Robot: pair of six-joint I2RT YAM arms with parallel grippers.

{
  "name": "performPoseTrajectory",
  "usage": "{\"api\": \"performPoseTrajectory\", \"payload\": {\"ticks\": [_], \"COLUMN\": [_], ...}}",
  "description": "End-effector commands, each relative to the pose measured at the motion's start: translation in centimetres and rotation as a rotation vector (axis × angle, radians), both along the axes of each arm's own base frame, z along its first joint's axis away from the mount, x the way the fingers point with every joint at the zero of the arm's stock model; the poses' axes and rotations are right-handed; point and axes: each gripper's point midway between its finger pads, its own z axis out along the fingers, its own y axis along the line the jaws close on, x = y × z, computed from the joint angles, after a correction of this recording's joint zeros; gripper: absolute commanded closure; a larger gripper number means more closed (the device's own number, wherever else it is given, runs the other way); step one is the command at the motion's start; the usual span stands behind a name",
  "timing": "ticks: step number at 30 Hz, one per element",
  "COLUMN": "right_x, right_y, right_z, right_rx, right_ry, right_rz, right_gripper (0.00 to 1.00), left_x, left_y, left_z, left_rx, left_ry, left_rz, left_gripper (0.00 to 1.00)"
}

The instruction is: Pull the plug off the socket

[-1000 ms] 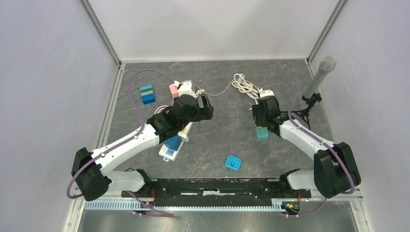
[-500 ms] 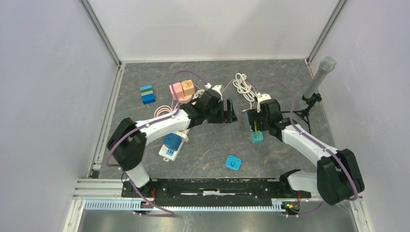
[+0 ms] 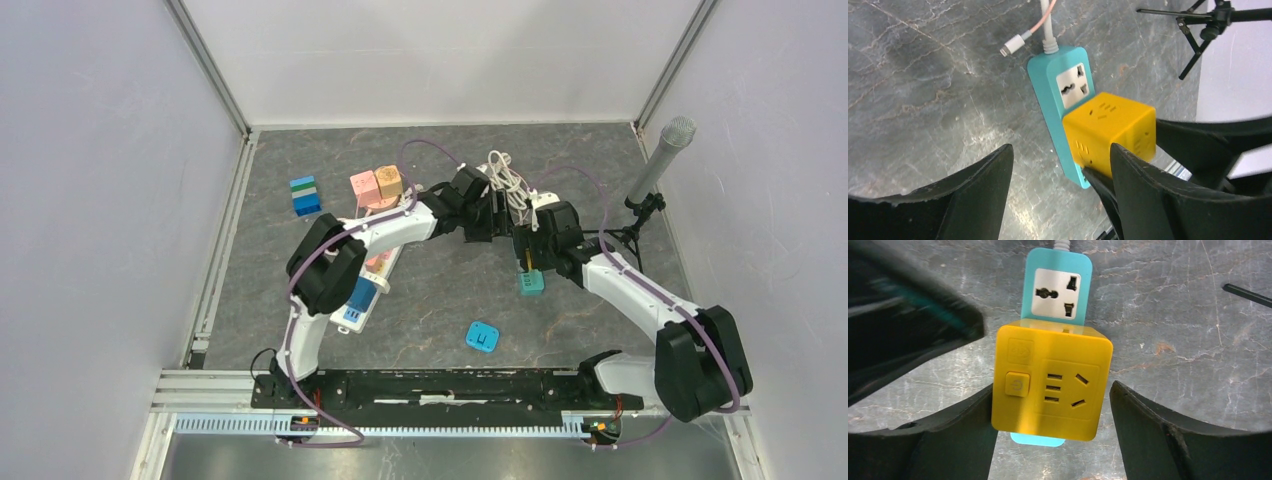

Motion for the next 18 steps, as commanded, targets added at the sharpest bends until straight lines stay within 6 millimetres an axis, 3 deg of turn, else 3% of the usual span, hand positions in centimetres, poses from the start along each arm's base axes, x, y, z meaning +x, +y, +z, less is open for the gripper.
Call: {"api": "performPoseTrajectory", "payload": {"ticks": [1,4,9,13,18], "right_x": [1.9,2.2,1.8,2.1,2.1], "right_y": [0.7,1.1,0.9,1.0,0.9], "right_z": [2.6,2.1,0.9,1.2,0.9], "right_rx": [0.030,0.047,0.044,0.039,0.024], "right_ry": [-0.103,-0.094,-0.078,-0.089,-0.089], "right_rz": [0.005,-0.005,-0.015,0.002,0.010], "right_gripper": [0.22,0.26,0.24,0.27,0.29], "left_x": [0.9,1.7,1.8,1.7,1.5], "left_y": [-1.6,-1.6,-2.2,-2.1,-3.1], "left_z": [-1.0,-3.2,-4.2,-5.4,-4.8], "left_rx": [-0.021,0.006,-0.010,-0.003,-0.098], "left_ry": [0.065,0.122,0.142,0.171,0.203], "left_rz": [0.019,0.034,-0.001,0.002,-0.021], "left_gripper": [0.24,0.28,0.37,0.39,0.39]}}
